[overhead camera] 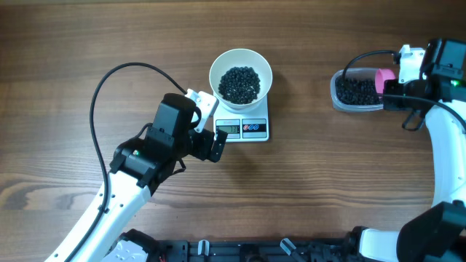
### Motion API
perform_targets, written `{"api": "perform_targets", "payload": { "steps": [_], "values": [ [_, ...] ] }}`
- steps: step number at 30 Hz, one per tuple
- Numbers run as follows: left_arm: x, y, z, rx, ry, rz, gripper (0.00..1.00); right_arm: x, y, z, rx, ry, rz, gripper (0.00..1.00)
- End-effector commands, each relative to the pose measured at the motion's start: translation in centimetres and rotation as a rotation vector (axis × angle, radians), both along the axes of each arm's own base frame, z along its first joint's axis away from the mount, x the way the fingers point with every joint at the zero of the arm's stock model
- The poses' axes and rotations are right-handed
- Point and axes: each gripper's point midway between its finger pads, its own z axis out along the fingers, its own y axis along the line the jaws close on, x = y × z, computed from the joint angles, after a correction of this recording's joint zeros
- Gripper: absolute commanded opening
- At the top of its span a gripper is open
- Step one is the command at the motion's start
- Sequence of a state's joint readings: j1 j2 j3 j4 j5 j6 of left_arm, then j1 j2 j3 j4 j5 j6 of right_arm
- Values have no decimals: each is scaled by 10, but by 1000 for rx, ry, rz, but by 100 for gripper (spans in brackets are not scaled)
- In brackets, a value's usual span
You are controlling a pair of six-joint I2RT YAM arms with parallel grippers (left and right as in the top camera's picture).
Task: Scoop item into bowl and weigh 150g on scale
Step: 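Move the empty pink scoop right back into the bean tub, then drag the scoop through the beans and lift it filled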
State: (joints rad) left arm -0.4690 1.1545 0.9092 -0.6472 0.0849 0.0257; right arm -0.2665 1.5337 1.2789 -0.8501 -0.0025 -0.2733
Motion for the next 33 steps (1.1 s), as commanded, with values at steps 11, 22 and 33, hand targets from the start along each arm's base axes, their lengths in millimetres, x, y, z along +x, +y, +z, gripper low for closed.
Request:
{"api": "perform_targets", "payload": {
  "steps": [11, 22, 33],
  "values": [
    [-1, -2, 4, -5, -12, -24, 100, 10, 24, -41, 146, 79, 48, 4],
    [-1, -2, 4, -5, -12, -24, 100, 7, 71, -50, 321, 122, 149, 4],
    [-1, -2, 4, -6, -12, -24, 100, -1, 75, -36, 330, 109, 160, 4]
  ]
}}
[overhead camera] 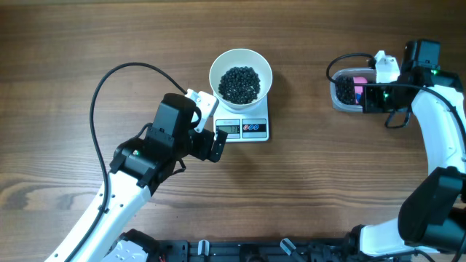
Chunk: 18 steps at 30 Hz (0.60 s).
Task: Scoop item into bowl and weigh 150g on scale
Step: 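Drag the scoop through the beans and lift it filled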
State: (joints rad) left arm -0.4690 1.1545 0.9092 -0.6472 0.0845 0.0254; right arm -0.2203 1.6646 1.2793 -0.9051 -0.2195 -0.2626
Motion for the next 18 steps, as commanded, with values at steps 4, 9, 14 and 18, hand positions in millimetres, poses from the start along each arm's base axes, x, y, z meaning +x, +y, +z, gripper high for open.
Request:
{"api": "perform_targets", "payload": {
  "steps": [4, 9, 14, 18],
  "values": [
    [-1, -2, 4, -6, -12, -24, 100, -4, 29, 12, 132, -25, 80, 4],
    [-1, -2, 4, -5, -12, -24, 100, -5, 22, 12, 133, -23, 57, 4],
    [-1, -2, 4, -6, -12, -24, 100, -7, 17, 19, 228, -48, 42, 4],
    [-1, -2, 4, -5, -12, -24, 100, -8, 20, 23, 284, -65, 58, 4]
  ]
}}
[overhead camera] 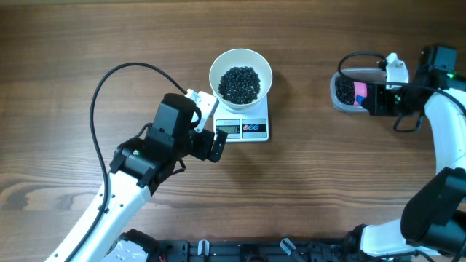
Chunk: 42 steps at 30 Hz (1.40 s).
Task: Scoop item into bowl and weigh 150g on scale
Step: 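Drag the scoop through the beans and lift it filled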
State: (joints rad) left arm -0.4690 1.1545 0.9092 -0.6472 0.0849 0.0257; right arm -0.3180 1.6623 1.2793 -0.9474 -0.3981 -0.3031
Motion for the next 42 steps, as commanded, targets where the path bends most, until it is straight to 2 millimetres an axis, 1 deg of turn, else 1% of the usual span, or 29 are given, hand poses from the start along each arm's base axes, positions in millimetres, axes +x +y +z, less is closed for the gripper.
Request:
{"api": "perform_targets", "payload": {
  "steps": [1, 10, 14, 18, 21, 24, 28, 31, 36, 39, 42],
  "values": [
    [-1, -2, 4, -5, -12, -24, 100, 0, 23, 15, 112, -52, 67, 4],
    [-1, -2, 4, -6, -12, -24, 100, 4, 21, 14, 97, -74, 90, 4],
    [-1, -2, 4, -5, -12, -24, 100, 4, 20, 8, 105, -55, 85, 4],
    [-1, -2, 4, -5, -12, -24, 100, 3, 7, 5, 121, -49, 42, 4],
    [-1, -2, 4, -5, -12, -24, 100, 4, 6, 13, 194, -81, 26, 4],
    [-1, -2, 4, -6, -12, -24, 100, 3, 1, 13, 202, -82, 9, 4],
    [-1, -2, 4, -5, -12, -24, 100, 3, 1, 14, 204, -85, 9, 4],
    [-1, -2, 4, -6, -12, -24, 100, 5, 0, 13, 203, -87, 8, 4],
    [-1, -2, 4, -5, -12, -24, 100, 5, -4, 4, 216, -64, -14, 4],
    [-1, -2, 4, -6, -12, -24, 100, 6, -9, 5, 218, -67, -37, 4],
    [-1, -2, 4, -6, -12, -24, 100, 6, -18, 6, 235, -68, -86, 4]
  ]
}}
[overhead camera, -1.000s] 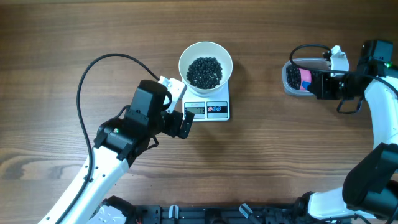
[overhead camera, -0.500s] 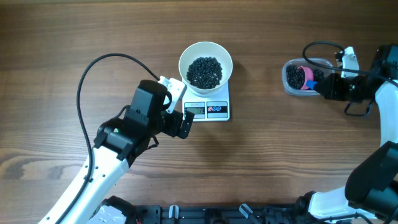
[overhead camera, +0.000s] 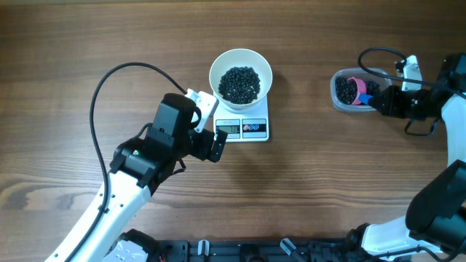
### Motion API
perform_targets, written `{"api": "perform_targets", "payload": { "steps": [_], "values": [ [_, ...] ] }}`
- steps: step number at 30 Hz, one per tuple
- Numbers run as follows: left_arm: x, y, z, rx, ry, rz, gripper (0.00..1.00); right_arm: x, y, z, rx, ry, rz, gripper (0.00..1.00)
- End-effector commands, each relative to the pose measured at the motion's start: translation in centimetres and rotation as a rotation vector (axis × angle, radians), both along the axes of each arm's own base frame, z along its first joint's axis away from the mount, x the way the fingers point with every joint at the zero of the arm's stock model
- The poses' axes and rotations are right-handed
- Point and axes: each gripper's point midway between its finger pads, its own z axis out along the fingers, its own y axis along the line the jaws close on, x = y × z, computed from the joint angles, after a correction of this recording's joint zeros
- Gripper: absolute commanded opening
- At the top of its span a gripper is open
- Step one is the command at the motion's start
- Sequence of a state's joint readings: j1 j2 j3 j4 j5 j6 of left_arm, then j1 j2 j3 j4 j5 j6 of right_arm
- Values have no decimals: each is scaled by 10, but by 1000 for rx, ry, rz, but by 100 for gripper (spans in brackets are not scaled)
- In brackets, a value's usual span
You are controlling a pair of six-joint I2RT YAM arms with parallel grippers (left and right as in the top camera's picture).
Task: Scoop item into bowl and weigh 150g on scale
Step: 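Drag the scoop through the beans and lift it filled, then carry the filled scoop left over the white bowl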
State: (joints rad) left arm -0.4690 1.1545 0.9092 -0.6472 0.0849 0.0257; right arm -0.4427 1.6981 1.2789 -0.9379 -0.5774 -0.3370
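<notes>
A white bowl (overhead camera: pixel 241 61) holding black beans stands on the small white scale (overhead camera: pixel 253 129) at the table's middle. At the far right a clear container (overhead camera: pixel 341 91) holds more black beans. A pink scoop (overhead camera: pixel 353 88) with a blue handle lies tilted inside it. My right gripper (overhead camera: pixel 380 102) is at the container's right end, shut on the scoop's handle. My left gripper (overhead camera: pixel 216 143) rests by the scale's front left corner, its fingers apart with nothing between them.
A black cable (overhead camera: pixel 102 87) loops from the left arm across the wooden table's left side. Another cable (overhead camera: pixel 375 52) arcs over the container toward the right arm. A black rail (overhead camera: pixel 240 251) runs along the table's front edge.
My right gripper has shifted to the right, from over the container to its right end. The scoop's pink cup now shows more fully among the beans. The left arm, bowl and scale are unchanged.
The right gripper held the pink scoop at the container's right end. Then it stood over the container with the scoop inside, and later a little further right among the beans. Now it is back at the right end, scoop still inside. The left arm never moved.
</notes>
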Motion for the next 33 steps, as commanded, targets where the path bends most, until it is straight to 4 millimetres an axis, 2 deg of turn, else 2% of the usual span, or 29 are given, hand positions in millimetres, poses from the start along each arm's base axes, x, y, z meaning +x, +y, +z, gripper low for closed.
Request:
{"api": "perform_targets", "payload": {
  "steps": [1, 4, 9, 19, 28, 33],
  "values": [
    [-1, -2, 4, -6, -12, -24, 100, 4, 1, 5, 93, -23, -33, 4],
    [-1, -2, 4, -5, -12, -24, 100, 4, -1, 11, 141, -43, -46, 4],
    [-1, -2, 4, -6, -12, -24, 100, 1, -18, 15, 190, -38, -137, 4],
    [-1, -2, 4, -6, -12, -24, 100, -5, -36, 32, 336, -90, -227, 4],
    [-1, -2, 4, -5, -12, -24, 100, -6, -41, 52, 463, -163, -249, 4],
    [-1, -2, 4, -6, -12, -24, 100, -9, -37, 61, 534, -169, -253, 5]
  ]
}}
